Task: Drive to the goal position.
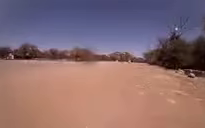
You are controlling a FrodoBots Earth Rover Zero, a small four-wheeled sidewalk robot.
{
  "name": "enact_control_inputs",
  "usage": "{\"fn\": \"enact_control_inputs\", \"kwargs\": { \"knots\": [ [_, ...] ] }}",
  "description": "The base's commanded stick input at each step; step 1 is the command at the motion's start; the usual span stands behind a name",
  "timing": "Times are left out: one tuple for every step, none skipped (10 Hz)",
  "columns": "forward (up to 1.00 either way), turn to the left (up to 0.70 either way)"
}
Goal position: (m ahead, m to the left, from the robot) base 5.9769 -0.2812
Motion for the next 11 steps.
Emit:
{"fn": "enact_control_inputs", "kwargs": {
  "knots": [
    [1.0,0.0],
    [1.0,-0.27],
    [1.0,-0.27],
    [1.0,0.0],
    [1.0,0.0],
    [1.0,0.0],
    [1.0,0.0],
    [1.0,0.0],
    [1.0,0.0],
    [1.0,0.0],
    [1.0,0.0]
  ]
}}
